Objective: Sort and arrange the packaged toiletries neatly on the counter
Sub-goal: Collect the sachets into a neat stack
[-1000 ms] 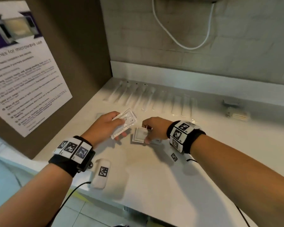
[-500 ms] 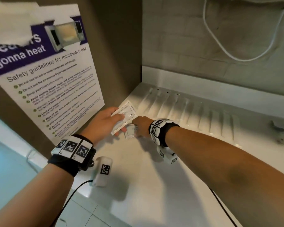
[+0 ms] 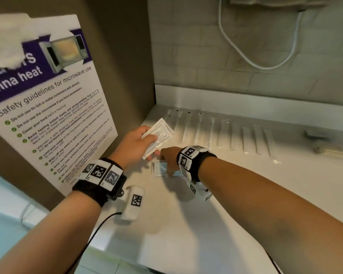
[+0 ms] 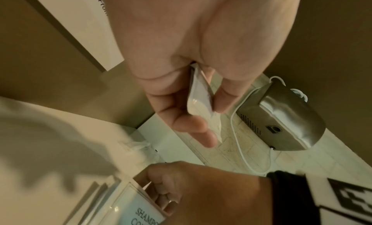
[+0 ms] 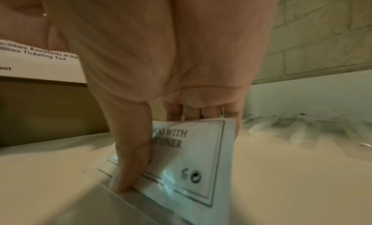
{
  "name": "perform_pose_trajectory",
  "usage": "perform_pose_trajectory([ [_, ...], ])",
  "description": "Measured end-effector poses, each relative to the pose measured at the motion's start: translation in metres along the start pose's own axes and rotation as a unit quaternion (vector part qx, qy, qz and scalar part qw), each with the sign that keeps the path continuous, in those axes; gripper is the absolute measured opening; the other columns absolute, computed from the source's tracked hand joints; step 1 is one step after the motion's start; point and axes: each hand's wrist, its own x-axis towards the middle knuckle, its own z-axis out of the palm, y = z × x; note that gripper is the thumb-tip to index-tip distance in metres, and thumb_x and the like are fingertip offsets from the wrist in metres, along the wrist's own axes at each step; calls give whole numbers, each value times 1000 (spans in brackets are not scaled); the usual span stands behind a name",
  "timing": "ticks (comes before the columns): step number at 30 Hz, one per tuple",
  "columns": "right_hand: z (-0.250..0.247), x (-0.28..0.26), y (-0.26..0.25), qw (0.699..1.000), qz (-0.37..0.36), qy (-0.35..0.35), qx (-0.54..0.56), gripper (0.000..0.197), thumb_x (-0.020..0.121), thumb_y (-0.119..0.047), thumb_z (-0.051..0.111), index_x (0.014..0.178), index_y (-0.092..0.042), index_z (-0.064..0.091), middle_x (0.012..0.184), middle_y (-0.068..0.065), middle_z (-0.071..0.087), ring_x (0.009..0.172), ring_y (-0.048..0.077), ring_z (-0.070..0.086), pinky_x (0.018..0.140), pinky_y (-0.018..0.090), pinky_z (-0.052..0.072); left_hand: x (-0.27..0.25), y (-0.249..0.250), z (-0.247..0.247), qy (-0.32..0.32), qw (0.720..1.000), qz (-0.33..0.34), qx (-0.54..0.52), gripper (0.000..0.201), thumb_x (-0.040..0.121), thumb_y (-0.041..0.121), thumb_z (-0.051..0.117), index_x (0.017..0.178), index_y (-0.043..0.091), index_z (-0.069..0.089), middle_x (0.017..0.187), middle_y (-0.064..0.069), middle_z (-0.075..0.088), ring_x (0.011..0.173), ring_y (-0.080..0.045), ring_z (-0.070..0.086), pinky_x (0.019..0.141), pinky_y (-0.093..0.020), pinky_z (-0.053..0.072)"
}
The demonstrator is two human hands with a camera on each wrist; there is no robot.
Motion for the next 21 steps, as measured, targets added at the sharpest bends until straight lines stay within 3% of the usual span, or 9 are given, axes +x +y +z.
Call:
perform_pose_trajectory([
  [2, 8, -2, 5, 1000, 12, -19, -21, 55, 73, -28, 79, 121, -11, 59, 112, 5, 65, 106, 27, 61, 92, 40, 51, -1, -1, 2, -1, 1000, -4, -6, 16, 99, 15, 51, 111, 12, 62, 91, -8, 73, 56, -12, 68, 58, -37, 55],
  [4, 13, -8, 8, 1000, 3, 5, -27, 54, 77, -31, 75, 124, -15, 53, 114, 7, 61, 109, 27, 57, 91, 39, 50, -1, -6, 1, 1, 1000, -10, -13, 16, 99, 16, 51, 110, 13, 62, 99, -10, 73, 58, -12, 69, 58, -36, 56],
  [7, 19, -22, 15, 999, -13, 36, 10, 47, 79, -29, 74, 119, -19, 51, 105, 4, 64, 97, 26, 61, 79, 36, 50, -1, -9, 0, -4, 1000, -7, -8, 17, 100, 17, 50, 113, 15, 61, 100, -3, 71, 57, -10, 70, 49, -27, 55],
  [10, 21, -43, 22, 996, -1, 62, 60, 43, 75, -34, 76, 109, -21, 53, 97, -1, 64, 88, 24, 59, 77, 34, 50, 1, -13, 8, -24, 1000, 9, 16, 16, 101, 16, 48, 113, 14, 58, 97, 4, 67, 55, -1, 68, 46, -17, 53],
  [15, 20, -79, 35, 992, 10, 77, 98, 47, 66, -42, 82, 99, -20, 58, 101, 0, 68, 92, 22, 60, 83, 37, 53, 9, -19, 29, -57, 997, 23, 51, 15, 100, 14, 47, 109, 14, 59, 94, -1, 68, 53, 3, 65, 45, -14, 49],
  [18, 18, -102, 47, 990, 14, 84, 111, 45, 62, -43, 84, 92, -20, 61, 93, -2, 67, 86, 20, 60, 72, 30, 48, 9, -23, 46, -82, 994, 10, 77, 15, 98, 19, 49, 107, 17, 61, 92, -2, 70, 60, -6, 68, 49, -22, 50],
  [21, 17, -119, 62, 988, 25, 87, 126, 46, 60, -42, 85, 93, -18, 64, 91, -2, 68, 85, 20, 60, 72, 31, 48, 6, -25, 68, -135, 989, -8, 58, 15, 95, 24, 52, 103, 21, 64, 96, -4, 72, 79, -22, 69, 57, -34, 54],
])
